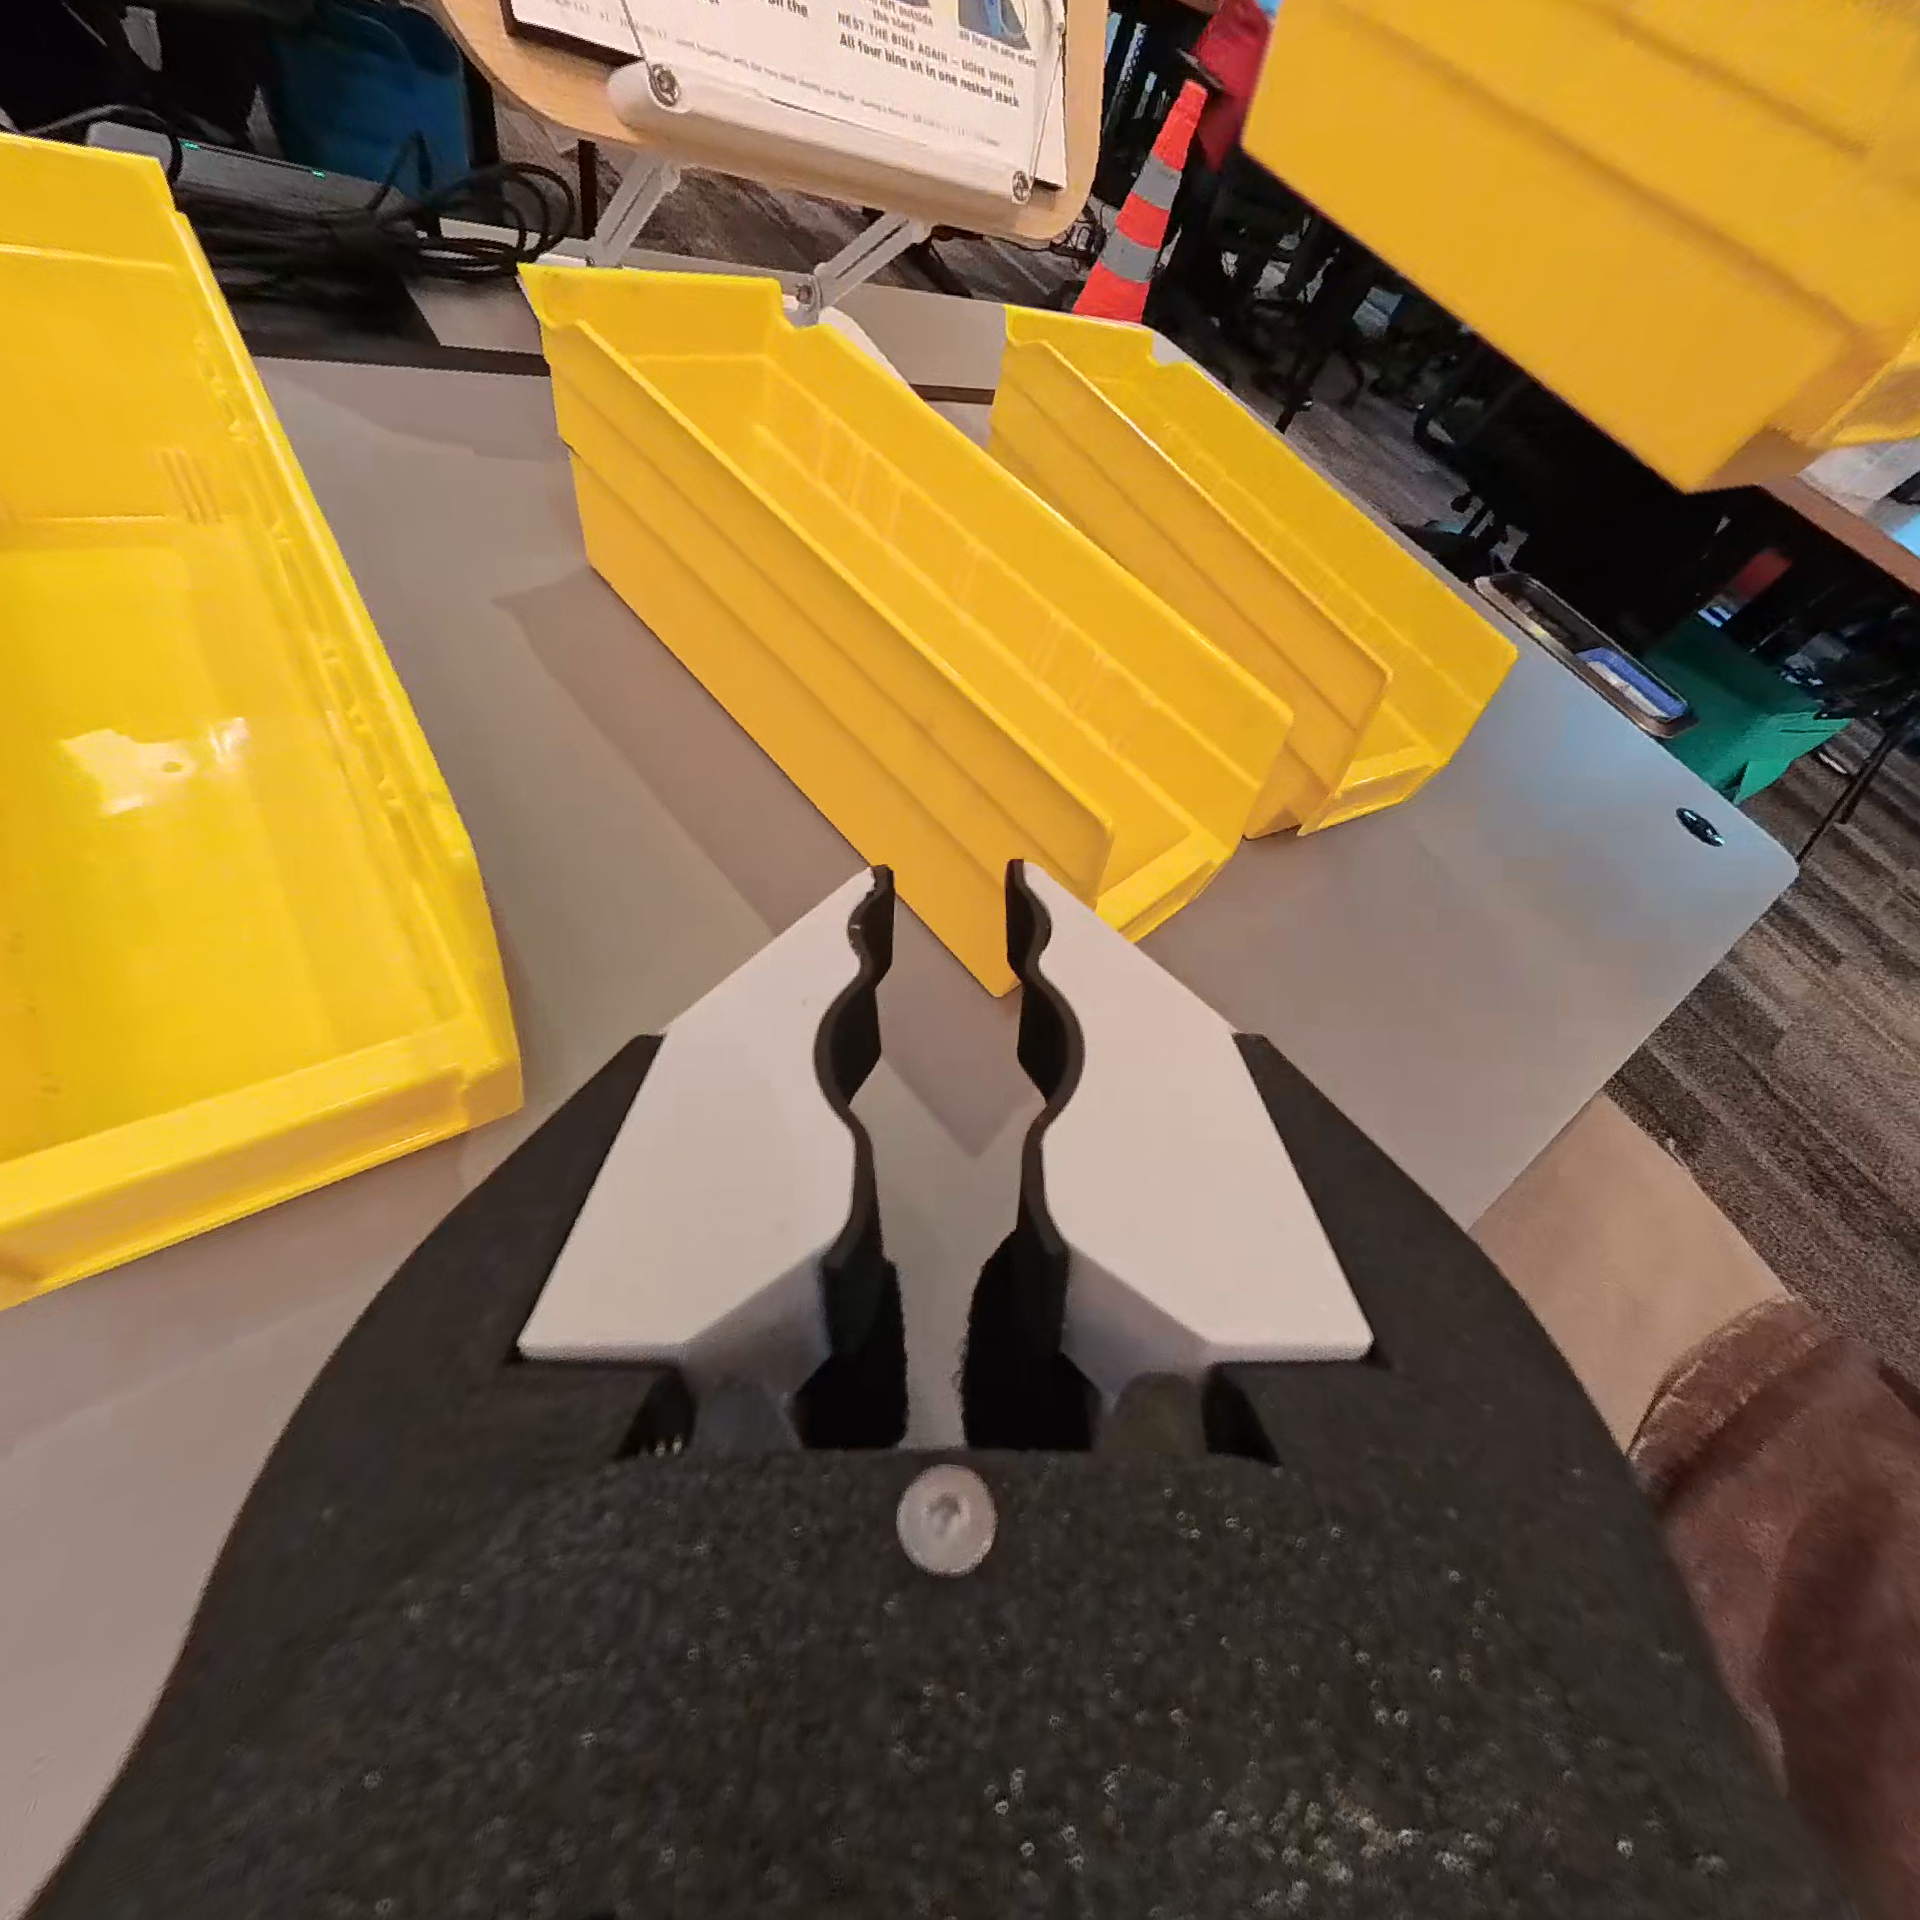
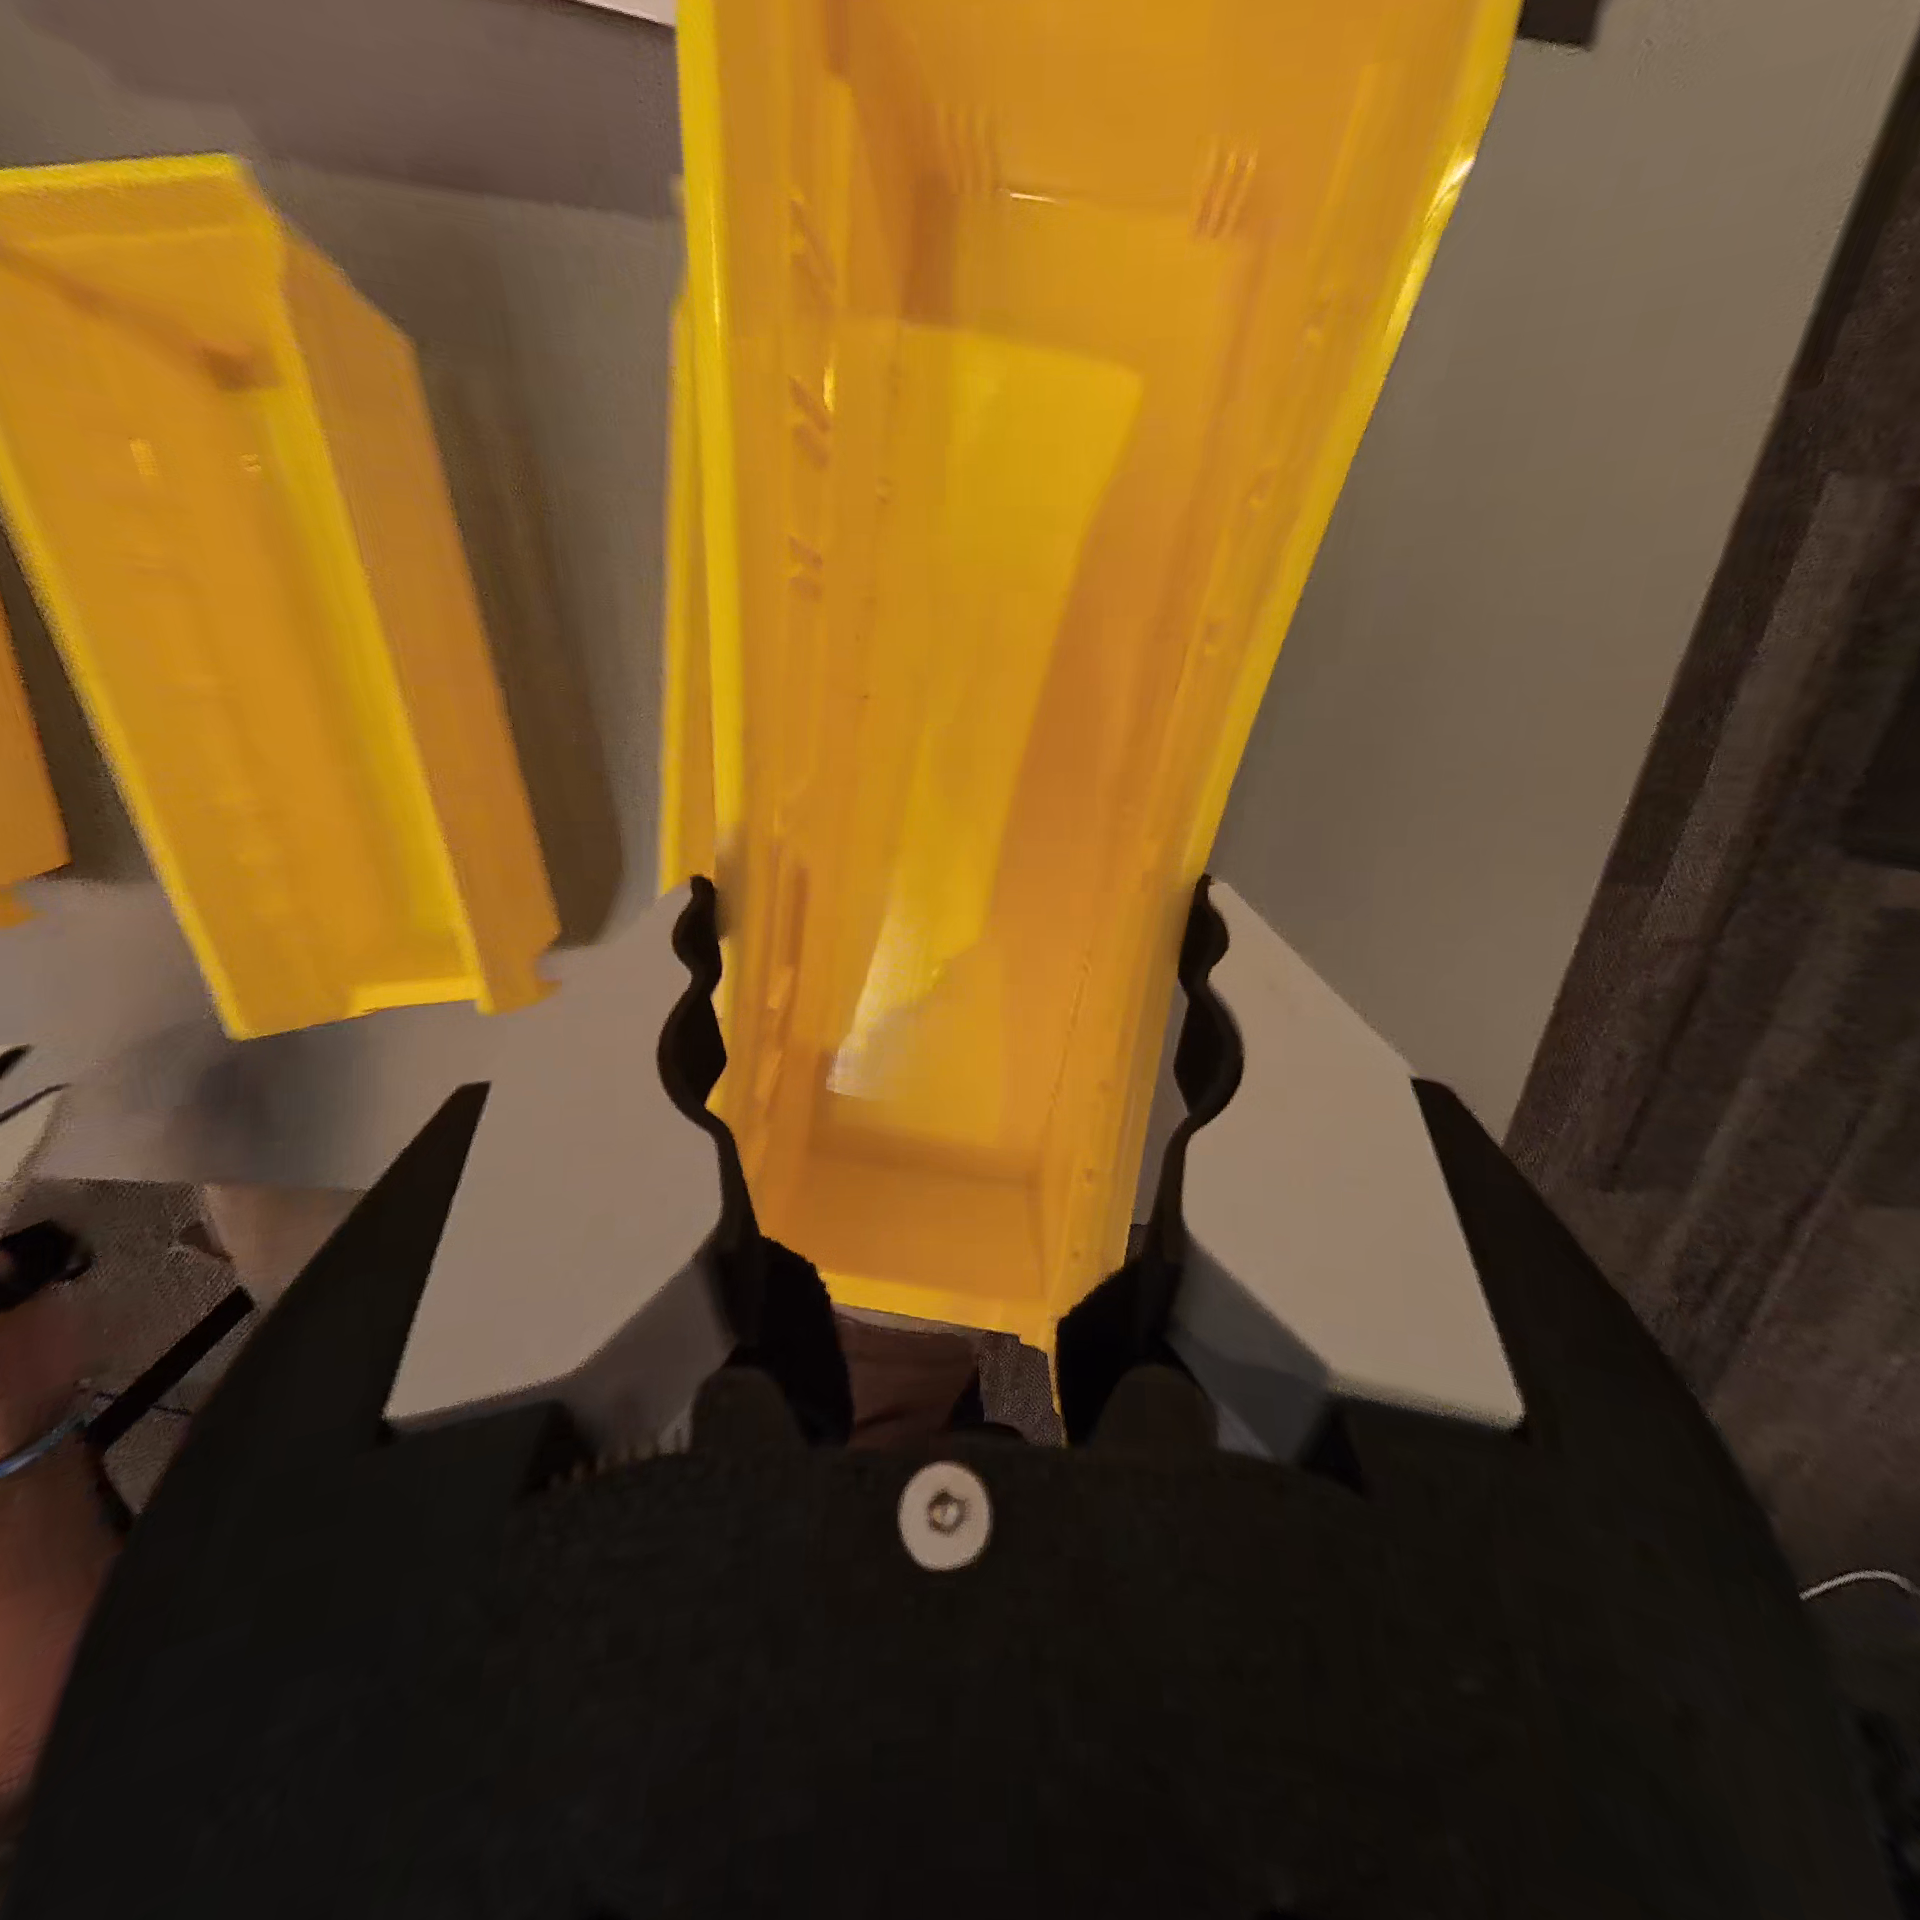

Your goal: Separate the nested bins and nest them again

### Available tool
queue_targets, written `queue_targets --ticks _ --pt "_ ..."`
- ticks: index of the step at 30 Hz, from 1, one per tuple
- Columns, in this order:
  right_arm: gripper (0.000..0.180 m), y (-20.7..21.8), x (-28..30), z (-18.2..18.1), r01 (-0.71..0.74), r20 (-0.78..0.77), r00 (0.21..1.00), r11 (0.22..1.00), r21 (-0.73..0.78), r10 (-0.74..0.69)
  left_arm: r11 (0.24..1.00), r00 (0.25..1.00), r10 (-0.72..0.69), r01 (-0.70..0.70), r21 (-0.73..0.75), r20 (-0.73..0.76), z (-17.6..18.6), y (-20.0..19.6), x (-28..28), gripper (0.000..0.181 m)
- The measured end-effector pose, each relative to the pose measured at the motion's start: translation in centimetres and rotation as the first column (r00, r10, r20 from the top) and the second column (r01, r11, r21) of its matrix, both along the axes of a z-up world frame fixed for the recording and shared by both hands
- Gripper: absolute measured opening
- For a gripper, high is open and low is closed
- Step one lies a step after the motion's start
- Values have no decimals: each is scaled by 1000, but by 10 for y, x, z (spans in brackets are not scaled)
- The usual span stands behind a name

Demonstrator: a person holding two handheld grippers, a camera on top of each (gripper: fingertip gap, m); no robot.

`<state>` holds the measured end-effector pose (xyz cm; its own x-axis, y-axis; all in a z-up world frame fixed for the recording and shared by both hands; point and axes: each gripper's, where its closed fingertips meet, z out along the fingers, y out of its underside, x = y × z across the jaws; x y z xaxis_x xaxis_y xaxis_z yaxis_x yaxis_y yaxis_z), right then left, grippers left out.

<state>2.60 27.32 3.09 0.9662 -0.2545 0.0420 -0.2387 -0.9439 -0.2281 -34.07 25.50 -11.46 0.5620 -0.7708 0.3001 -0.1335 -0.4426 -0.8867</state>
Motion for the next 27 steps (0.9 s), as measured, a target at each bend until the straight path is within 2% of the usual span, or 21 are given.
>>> queue_targets --ticks 7,12,15,19,27 --pt "90 -21 90 -78 86 -44 995 995 -57 -88 1000 1000 10 -9 -24 30 2 0 -1 19" --pt "91 -24 119 -141 70 -70 995 993 -93 -77 1000 1000 4 -3 -31 15 0 -6 3 19" --pt "92 -26 130 -165 58 -69 995 992 -112 -66 999 1000 -8 8 -31 -10 -4 -10 6 19" --pt "95 -27 137 -185 60 -104 992 994 -92 -69 999 999 -22 21 -32 -42 -11 -14 9 19" --pt "109 -26 140 -188 16 -127 992 999 -31 -19 1000 996 -8 5 -31 -83 -16 -13 6 20"
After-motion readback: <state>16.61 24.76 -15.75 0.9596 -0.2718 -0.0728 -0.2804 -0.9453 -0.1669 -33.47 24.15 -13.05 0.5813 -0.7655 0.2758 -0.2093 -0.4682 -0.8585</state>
